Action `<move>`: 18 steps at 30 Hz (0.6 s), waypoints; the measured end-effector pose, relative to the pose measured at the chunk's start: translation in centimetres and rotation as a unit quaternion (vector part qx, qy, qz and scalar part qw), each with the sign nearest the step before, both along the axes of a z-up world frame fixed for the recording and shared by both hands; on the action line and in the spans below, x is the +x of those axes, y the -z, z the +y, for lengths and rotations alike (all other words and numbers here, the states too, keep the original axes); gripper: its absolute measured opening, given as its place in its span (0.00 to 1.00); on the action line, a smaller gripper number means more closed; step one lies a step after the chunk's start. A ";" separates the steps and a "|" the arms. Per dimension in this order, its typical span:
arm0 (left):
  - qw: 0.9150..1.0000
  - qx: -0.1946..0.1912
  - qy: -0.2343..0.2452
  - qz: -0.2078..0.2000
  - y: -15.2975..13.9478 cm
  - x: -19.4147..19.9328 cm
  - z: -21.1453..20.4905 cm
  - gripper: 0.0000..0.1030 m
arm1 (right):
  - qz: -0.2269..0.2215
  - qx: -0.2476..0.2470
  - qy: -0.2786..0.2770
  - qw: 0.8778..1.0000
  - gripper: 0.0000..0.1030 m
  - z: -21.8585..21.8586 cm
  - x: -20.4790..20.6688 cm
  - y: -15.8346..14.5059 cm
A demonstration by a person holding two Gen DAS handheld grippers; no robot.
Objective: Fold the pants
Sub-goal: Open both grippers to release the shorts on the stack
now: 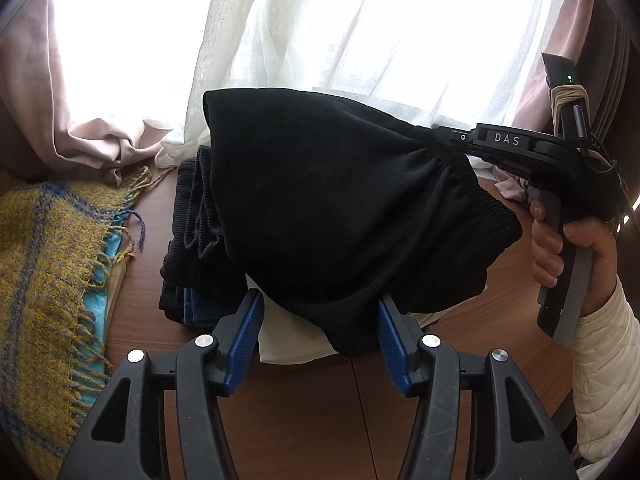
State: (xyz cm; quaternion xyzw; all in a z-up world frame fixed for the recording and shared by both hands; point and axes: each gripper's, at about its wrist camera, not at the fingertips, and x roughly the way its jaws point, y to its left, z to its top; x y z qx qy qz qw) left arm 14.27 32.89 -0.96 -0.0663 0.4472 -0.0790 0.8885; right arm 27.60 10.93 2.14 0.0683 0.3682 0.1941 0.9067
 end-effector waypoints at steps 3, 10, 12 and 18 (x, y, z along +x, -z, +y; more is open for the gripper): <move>1.000 0.013 -0.002 0.006 0.3 -0.2 0.0 0.54 | 0.022 -0.004 0.000 1.000 0.17 0.2 0.1 1.1; 0.998 0.036 -0.033 -0.035 -1.6 -4.1 1.1 0.59 | -0.031 -0.032 0.074 0.996 0.49 -1.2 -4.8 -1.6; 0.997 0.054 -0.026 -0.050 -1.8 -5.1 0.5 0.59 | -0.062 -0.030 0.069 0.995 0.51 -1.6 -7.5 -2.9; 0.995 0.030 -0.034 -0.089 -2.0 -5.4 0.2 0.59 | -0.068 -0.017 0.018 0.997 0.51 -0.9 -11.7 -1.7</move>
